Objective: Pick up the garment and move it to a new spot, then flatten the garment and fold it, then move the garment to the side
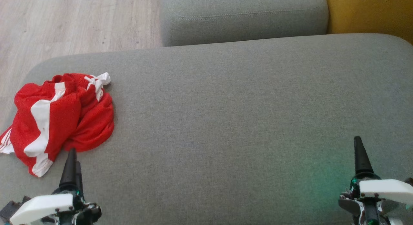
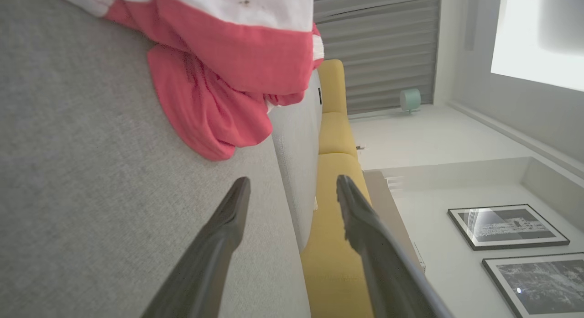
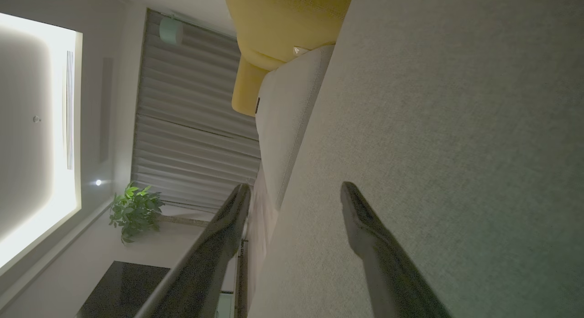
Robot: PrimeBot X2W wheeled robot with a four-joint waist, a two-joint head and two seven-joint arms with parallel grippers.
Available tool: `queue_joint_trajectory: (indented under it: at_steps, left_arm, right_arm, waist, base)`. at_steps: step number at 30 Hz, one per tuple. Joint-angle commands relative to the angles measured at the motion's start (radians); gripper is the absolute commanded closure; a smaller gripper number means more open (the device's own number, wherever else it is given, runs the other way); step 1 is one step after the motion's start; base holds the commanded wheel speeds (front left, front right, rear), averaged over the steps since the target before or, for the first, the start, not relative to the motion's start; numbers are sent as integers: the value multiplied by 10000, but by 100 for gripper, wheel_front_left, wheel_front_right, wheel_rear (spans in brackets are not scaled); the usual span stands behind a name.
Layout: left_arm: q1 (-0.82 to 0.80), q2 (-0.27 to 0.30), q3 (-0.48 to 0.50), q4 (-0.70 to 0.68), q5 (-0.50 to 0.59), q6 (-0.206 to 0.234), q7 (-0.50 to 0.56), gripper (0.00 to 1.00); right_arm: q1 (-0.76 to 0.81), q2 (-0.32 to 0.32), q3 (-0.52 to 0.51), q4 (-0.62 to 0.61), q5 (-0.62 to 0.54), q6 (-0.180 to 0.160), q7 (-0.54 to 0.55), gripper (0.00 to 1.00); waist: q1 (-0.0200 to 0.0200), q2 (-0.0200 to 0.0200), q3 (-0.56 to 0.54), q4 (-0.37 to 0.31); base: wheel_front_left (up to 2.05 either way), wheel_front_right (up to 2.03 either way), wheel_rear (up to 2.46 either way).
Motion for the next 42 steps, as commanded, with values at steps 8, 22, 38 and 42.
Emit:
queue_joint_trajectory:
  at_steps: [8,22,38,42]
  left_arm:
    - [-422,130,67,-1136,1327,242,-287,0]
    - [-124,146,-755,-2087,4127,518,-696,0]
    - [24,486,-1769,-2481,7295,1286,-1135,0]
    - [11,743,-2176,-2516,7943,1710,-1251,0]
  right_arm:
    - [-607,-60,463,-913,-1984,25,-329,0]
    - [-595,-69,1063,-1315,-4515,30,-741,0]
    - [-596,-78,1455,-1388,-6646,34,-1184,0]
    - [-579,-81,1547,-1405,-7214,36,-1301,0]
  waist:
    - [0,0,-34,16]
    - [0,0,-123,27]
    - [0,0,-188,-13]
    - [0,0,-212,-15]
  base:
    - [0,0,0]
    - [0,0,0]
    - [0,0,0]
    - [0,0,0]
